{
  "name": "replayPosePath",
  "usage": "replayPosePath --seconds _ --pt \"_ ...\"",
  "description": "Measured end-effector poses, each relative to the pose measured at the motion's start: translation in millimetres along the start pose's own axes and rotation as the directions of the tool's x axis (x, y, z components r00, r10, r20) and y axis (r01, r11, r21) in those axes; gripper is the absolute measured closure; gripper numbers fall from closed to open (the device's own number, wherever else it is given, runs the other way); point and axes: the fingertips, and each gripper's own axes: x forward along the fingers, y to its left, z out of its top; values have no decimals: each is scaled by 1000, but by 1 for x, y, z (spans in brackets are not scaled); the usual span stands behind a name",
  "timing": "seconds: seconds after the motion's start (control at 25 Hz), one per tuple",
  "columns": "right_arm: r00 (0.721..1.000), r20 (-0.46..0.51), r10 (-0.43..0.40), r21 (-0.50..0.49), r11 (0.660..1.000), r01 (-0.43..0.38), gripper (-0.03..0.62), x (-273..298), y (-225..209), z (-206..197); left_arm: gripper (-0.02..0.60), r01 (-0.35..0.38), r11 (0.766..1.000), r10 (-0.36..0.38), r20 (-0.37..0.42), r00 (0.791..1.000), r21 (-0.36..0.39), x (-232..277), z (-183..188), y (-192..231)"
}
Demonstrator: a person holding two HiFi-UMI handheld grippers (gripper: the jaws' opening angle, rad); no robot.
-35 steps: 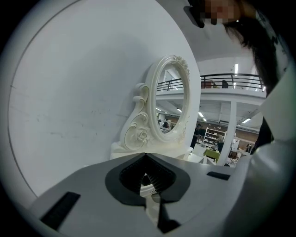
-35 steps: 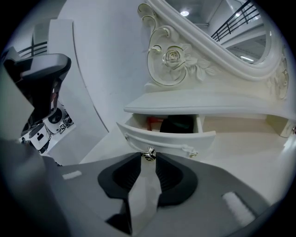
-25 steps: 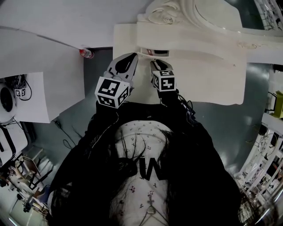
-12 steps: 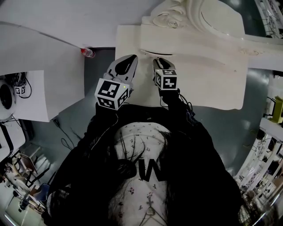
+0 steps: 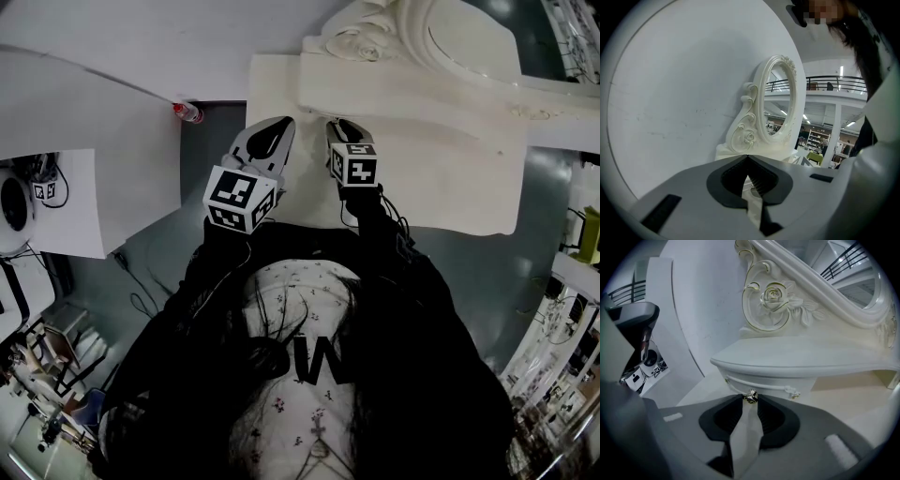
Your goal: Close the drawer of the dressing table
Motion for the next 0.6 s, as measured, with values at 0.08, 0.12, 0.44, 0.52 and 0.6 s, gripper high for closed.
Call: replayPosePath --seconds 0.08,0.12,0.44,0.52,0.6 --pt "1000 12 2 0 1000 -2 485 2 -2 5 581 -1 1000 1 -3 1000 0 0 0 0" --pt "1000 17 2 1 1000 -2 485 4 -3 7 581 -1 1000 1 -4 1000 1 0 -1 0" --pt "1000 7 -8 6 1000 8 491 13 -7 8 581 -18 1000 18 -2 1000 4 -3 0 3" --pt "1000 10 -4 8 1000 3 490 13 -7 8 581 -24 1000 24 -1 1000 2 -4 0 5" --pt "1000 10 5 9 1000 -5 490 13 -6 9 581 -27 1000 27 -1 1000 2 -5 0 5"
